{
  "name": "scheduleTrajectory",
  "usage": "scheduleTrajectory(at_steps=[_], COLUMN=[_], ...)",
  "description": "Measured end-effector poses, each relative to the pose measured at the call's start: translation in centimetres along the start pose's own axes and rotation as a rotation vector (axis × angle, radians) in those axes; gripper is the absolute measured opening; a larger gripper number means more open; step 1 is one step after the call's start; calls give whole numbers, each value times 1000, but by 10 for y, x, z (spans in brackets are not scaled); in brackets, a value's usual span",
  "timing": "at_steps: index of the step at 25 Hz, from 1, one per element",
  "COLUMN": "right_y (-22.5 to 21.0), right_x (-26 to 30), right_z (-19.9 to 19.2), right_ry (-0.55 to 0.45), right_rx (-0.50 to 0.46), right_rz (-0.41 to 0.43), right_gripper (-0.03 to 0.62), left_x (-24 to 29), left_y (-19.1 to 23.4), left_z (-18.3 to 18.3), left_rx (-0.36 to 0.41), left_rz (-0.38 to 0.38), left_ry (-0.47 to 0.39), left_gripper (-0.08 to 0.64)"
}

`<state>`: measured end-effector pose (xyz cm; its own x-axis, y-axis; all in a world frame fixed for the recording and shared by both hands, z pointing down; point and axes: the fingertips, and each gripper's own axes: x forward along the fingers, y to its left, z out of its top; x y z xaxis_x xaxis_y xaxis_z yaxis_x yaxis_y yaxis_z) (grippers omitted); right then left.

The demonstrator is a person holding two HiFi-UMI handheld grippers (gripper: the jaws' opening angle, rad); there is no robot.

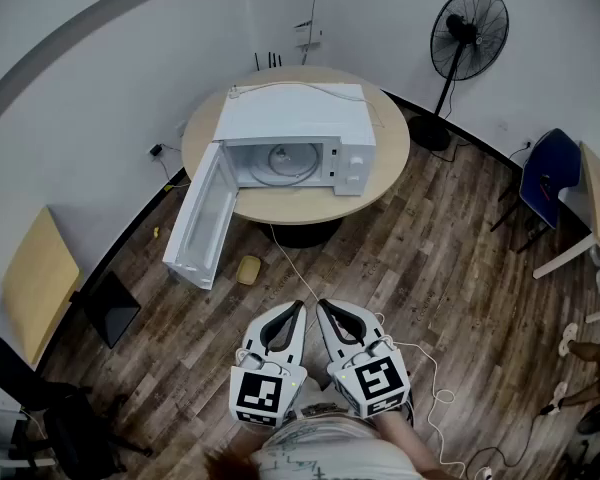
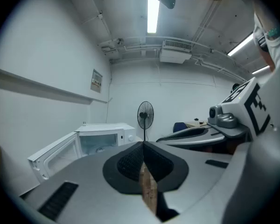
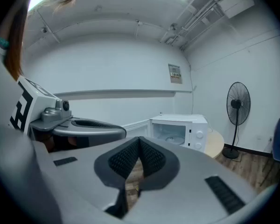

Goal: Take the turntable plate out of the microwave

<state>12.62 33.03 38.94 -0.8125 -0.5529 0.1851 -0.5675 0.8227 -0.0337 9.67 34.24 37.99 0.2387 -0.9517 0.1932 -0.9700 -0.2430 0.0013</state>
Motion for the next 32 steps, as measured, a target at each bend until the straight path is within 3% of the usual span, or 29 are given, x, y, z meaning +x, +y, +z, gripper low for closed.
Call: scheduleTrajectory(at_steps=[6, 24, 32], right_y=[-3, 11, 6], right_x=[-4, 11, 27], right_z=[6, 8, 12], right_ry=[-52, -45, -38], right_rx=[18, 21, -2], right_rz=[-20, 9, 28], right_gripper=[-9, -9, -9], left_x=[-1, -4, 5], left_y=[-1, 16, 28], left_z=[-2, 5, 8], left_rx=[-8, -2, -42], left_rz=[-7, -12, -5], left_ry=[2, -16, -30], left_gripper=[15, 15, 15])
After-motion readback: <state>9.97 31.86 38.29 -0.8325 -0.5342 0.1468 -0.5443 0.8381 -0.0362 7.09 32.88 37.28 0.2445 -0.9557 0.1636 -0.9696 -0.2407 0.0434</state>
